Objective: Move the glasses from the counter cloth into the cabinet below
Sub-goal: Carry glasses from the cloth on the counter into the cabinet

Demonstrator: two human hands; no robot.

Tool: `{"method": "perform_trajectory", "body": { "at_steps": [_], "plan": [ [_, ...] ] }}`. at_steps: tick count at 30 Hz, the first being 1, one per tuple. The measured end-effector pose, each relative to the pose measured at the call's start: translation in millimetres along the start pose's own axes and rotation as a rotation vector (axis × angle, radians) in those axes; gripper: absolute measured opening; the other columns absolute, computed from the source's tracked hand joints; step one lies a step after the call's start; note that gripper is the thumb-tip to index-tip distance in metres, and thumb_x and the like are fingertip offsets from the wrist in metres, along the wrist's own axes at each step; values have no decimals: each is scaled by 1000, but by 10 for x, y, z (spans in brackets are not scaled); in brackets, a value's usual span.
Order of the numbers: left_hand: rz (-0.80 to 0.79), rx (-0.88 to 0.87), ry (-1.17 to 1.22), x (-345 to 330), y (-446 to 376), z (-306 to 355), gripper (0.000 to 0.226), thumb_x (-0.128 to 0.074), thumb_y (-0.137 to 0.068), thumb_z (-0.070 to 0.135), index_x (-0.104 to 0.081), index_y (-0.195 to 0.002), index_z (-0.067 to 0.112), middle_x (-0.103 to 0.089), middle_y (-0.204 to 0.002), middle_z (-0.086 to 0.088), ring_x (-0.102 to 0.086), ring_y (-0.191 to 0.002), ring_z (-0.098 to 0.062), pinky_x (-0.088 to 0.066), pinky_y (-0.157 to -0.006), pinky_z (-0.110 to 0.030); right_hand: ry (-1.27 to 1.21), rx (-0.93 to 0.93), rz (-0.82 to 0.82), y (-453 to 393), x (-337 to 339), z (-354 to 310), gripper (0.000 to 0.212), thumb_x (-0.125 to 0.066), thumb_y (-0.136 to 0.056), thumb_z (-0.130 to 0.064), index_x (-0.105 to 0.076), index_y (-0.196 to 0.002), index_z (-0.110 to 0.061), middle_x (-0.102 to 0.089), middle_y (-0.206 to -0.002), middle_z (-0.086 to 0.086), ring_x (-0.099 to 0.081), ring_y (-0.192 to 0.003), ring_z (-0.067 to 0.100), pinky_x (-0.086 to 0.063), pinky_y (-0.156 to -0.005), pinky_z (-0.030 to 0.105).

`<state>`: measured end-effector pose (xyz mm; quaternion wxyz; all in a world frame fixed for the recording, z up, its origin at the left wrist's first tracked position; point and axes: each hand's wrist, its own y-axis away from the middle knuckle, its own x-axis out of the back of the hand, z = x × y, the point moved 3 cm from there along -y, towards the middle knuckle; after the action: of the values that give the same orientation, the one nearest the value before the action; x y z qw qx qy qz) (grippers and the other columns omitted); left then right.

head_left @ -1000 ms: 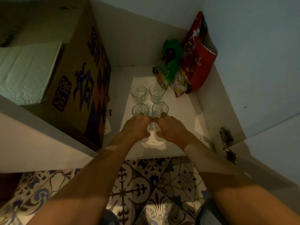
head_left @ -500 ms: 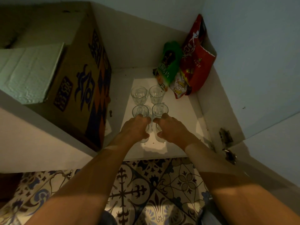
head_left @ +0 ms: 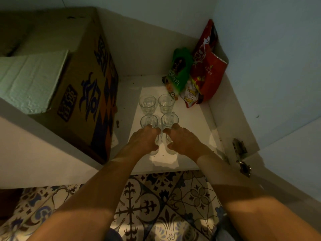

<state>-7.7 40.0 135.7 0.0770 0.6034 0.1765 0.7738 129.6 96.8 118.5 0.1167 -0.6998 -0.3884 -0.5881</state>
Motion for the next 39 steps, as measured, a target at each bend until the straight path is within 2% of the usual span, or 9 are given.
{"method": "perform_trajectory", "body": {
  "at_steps": [10,17,21,24,27,30,33,36,39],
  "plan": [
    [4,-7,3,-4,11,17,68,-76,-81,31,-45,-140,23,-48,-134,-10,-56,-113,-30,-52,-86,-41,-7,-8,-25,50,46,-6,66,-67,-87,-34,-38,-144,-24,-40,-135,15,-51,-111,40,-49,-89,48],
    [-11,9,10,80,57,28,77,-77,-77,45,-40,-142,29,-46,-133,-7,-55,-113,-29,-51,-87,-42,24,-18,32,104,145,-68,61,-63,-89,-42,-40,-142,-22,-41,-135,14,-50,-113,39,-46,-90,48],
    [52,21,49,248,126,6,71,-71,-81,51,-42,-141,27,-50,-133,-8,-56,-113,-29,-51,-89,-43,46,-44,65,134,255,-92,58,-59,-90,-44,-43,-141,-22,-44,-136,13,-51,-115,39,-43,-93,49],
    [138,27,91,458,213,-21,53,-65,-89,40,-50,-136,21,-56,-127,-10,-59,-109,-29,-51,-88,-41,37,-79,35,163,396,-103,53,-53,-93,-42,-42,-142,-23,-44,-137,13,-49,-118,37,-41,-93,48],
    [175,30,145,713,388,35,44,-63,-93,31,-53,-134,17,-59,-124,-10,-60,-107,-28,-50,-85,-35,48,-106,-28,328,635,-146,49,-54,-94,-39,-44,-139,-22,-46,-132,13,-49,-117,36,-40,-89,45],
    [162,36,117,985,721,170,40,-63,-92,33,-55,-129,19,-59,-120,-9,-61,-104,-27,-50,-80,-35,29,-88,-5,623,992,-280,42,-58,-93,-32,-50,-131,-17,-50,-122,14,-52,-109,36,-41,-81,42],
    [107,59,60,1356,1108,314,41,-61,-89,41,-55,-125,23,-60,-116,-7,-62,-106,-31,-52,-84,-42,-6,-83,-33,974,1424,-489,42,-60,-91,-28,-51,-130,-17,-52,-120,12,-55,-106,32,-49,-82,42],
    [49,62,49,1811,1531,494,42,-58,-90,45,-53,-128,26,-59,-119,-8,-60,-108,-32,-51,-84,-40,-32,-65,-79,1382,1880,-731,42,-58,-91,-29,-52,-131,-18,-54,-125,11,-57,-107,30,-48,-83,38],
    [-34,85,44,2284,1977,721,47,-55,-92,45,-49,-135,27,-55,-129,-7,-57,-114,-30,-48,-86,-38,-71,-115,-174,1750,2381,-1004,44,-57,-91,-27,-51,-134,-22,-52,-132,10,-56,-114,31,-49,-90,41]
  ]
}}
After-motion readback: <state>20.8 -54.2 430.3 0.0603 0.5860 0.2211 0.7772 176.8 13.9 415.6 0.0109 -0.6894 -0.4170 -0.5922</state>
